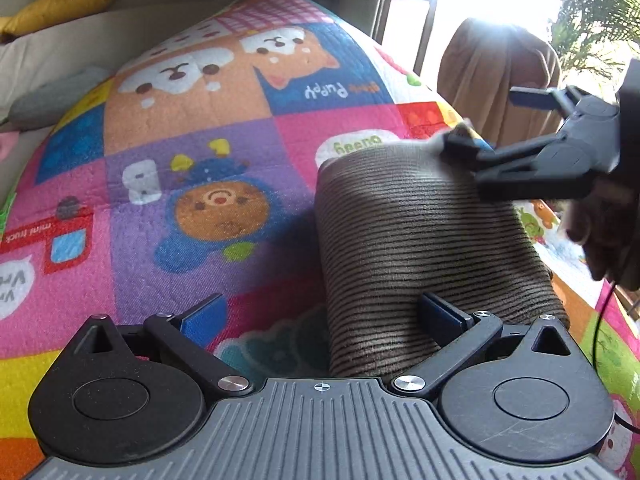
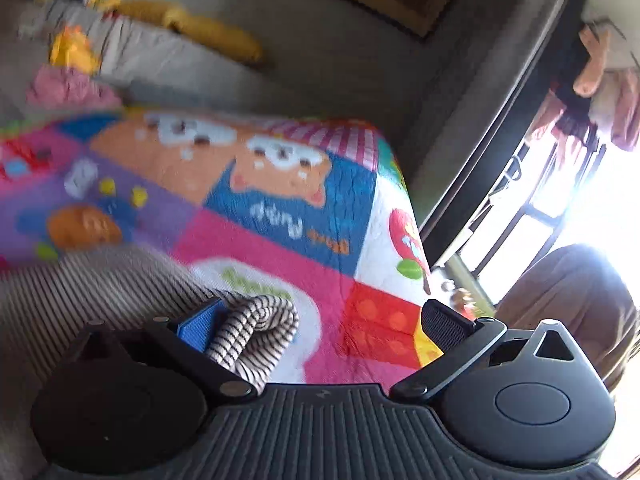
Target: Fold clothes
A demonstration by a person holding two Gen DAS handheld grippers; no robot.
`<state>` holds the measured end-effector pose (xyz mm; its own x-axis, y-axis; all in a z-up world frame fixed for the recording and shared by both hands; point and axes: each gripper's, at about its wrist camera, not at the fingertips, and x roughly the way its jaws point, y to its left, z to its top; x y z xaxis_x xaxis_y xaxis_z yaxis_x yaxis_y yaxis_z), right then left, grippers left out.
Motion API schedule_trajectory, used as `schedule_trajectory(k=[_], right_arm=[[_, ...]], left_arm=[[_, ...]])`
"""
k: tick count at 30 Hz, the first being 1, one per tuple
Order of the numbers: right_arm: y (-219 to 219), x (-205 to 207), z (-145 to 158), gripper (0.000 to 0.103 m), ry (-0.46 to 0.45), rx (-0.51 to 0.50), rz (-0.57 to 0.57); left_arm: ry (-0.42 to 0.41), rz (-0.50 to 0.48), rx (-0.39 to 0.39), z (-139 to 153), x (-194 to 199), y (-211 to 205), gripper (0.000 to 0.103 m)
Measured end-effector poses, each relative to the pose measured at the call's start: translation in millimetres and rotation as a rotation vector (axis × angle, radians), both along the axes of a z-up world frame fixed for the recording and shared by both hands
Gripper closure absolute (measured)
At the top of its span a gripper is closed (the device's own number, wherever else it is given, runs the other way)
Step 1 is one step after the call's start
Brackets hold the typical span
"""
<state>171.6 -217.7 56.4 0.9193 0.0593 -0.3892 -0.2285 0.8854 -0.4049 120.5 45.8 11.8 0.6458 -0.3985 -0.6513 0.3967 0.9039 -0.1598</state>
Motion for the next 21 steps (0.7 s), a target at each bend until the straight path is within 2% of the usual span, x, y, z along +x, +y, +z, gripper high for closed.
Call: schedule_trajectory(k=[3,4,10,16,21], right_arm=[[-13,15,-29,0.000,0.058,0.014,-0.058],[-20,17,-27,0.000,0.084,0.060,-0.070],[-28,14,-31,0.000,0.060,0.041,-0.070],[-33,10,-31,0.000,0.060,0.082,-0.101],[-34,-4,-15,0.000,0.060,0.135,-0.085]], left_arm=[[-0.004,-0.011,-0.013,4,-2,-3,0.000],[-0.009,-0.018,-0.015,6,-3,-3,0.001],[-0.011,-0.037,-0.042,13,-5,-4,0.001],[-0.023,-0.054,-0.005,13,-8,-8,0.001],[-0.018,-0.058,0.032,7,-6,-11,0.001]])
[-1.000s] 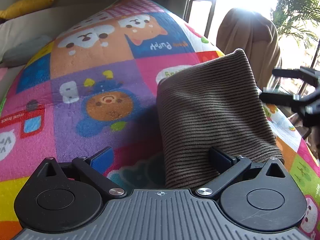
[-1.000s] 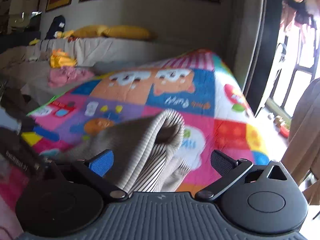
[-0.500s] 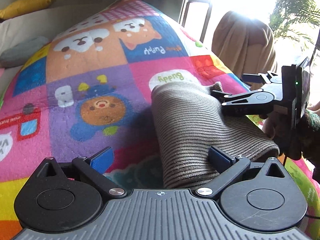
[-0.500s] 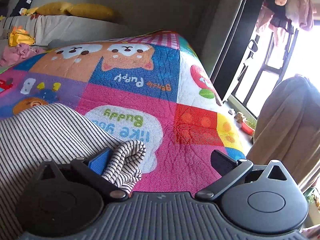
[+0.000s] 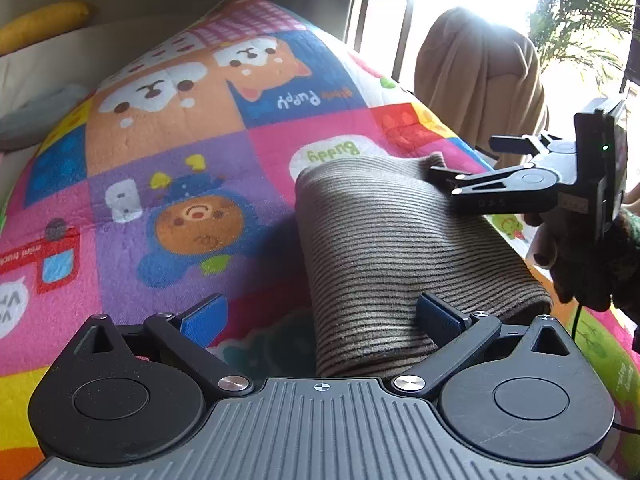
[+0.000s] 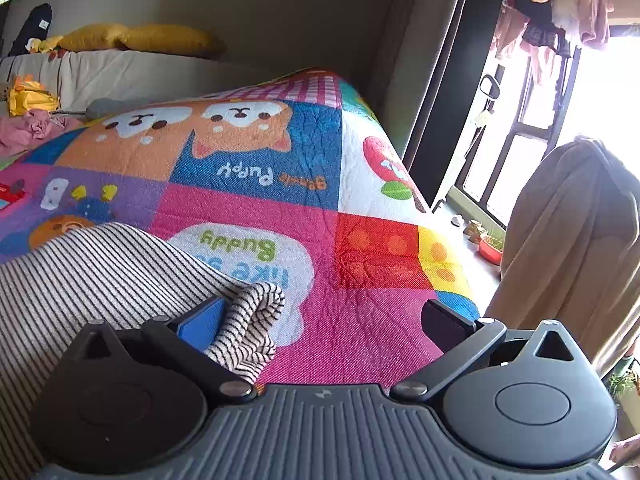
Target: Fold clothes
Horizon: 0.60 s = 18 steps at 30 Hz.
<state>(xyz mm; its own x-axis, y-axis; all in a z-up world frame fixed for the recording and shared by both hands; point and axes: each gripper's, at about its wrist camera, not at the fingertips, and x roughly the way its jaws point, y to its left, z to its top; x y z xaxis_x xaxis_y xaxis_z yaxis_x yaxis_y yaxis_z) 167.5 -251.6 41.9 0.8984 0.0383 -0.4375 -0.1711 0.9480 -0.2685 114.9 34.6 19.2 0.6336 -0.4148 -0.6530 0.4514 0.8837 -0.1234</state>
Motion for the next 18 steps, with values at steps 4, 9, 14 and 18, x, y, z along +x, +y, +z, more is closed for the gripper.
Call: schedule_trajectory(k=[4,9,14,18], right_arm=[[-2,-25,15,0.000,0.015,0.090,0.070],[-3,-47,11,0.000,0.166,0.183,0.233],[-8,-50,-6,0.000,0.207,0.184,0.219],[-18,-46,-12,0.000,0.248,0.290,0.202]], left_arm=[[0.009,0.004,0.016,-4,2,-3,0.000],[0.009,0.004,0.027,-5,3,-6,0.000],[0.068,-0.019,-0.087,3,11,2,0.001],[0.214,-0.009,-0.297,2,35,15,0.001]])
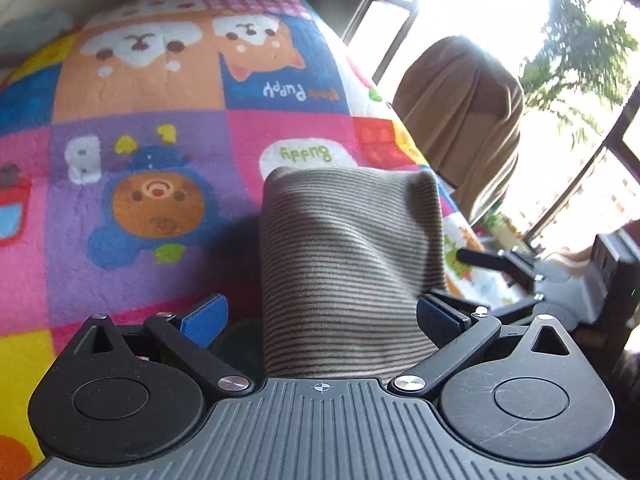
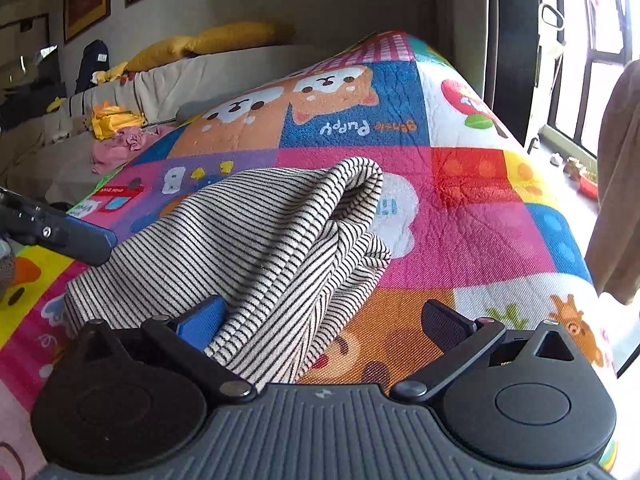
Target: Fold clothes
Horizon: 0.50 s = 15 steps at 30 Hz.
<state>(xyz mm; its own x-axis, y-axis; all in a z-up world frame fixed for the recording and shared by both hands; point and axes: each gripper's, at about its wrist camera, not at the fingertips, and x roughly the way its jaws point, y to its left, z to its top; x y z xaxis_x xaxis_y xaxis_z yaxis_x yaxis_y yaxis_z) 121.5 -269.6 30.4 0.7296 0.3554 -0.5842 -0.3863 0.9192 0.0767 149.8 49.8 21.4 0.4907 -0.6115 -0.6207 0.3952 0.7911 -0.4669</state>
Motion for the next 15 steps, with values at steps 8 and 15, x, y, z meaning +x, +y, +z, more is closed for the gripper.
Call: schedule_trajectory(k=[8,15], right_arm=[[-37,32,-5,0.010,0.210,0.396,-0.084],[-32,76,-30,0.010,0.454,0.589,-0.104]], left_arm=[[0.104,-0.063,-0.021,-26,27,-19,0.002],[0.067,-0.102,-0.015,-26,20,-31,0.009]])
